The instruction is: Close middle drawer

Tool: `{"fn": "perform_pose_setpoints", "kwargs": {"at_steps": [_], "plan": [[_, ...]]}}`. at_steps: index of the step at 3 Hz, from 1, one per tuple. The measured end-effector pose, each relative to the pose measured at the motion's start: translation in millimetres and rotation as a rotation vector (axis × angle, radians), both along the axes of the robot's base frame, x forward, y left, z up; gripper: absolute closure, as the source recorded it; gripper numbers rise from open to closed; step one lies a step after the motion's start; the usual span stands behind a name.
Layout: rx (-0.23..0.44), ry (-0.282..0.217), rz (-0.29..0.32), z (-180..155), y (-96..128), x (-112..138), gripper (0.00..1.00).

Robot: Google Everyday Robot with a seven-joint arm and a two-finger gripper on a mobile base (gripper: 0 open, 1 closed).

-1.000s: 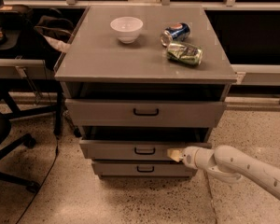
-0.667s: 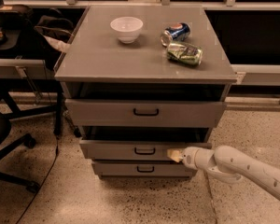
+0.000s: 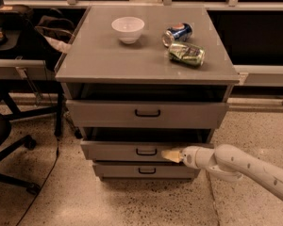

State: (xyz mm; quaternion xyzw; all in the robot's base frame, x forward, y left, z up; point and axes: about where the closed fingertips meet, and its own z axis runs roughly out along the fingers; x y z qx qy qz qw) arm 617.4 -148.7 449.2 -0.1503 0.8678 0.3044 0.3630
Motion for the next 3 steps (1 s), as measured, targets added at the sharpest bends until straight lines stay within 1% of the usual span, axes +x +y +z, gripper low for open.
{"fn": "perform_pose_setpoints", "kwargs": {"at_steps": [1,2,3], "plan": [[-0.003,-0.005,0.012,2,3,3,0.0],[-0.005,-0.011,0.017,5,3,4,0.0],[0.018,-0.04,0.044,17,-16,-39,0.0]]}}
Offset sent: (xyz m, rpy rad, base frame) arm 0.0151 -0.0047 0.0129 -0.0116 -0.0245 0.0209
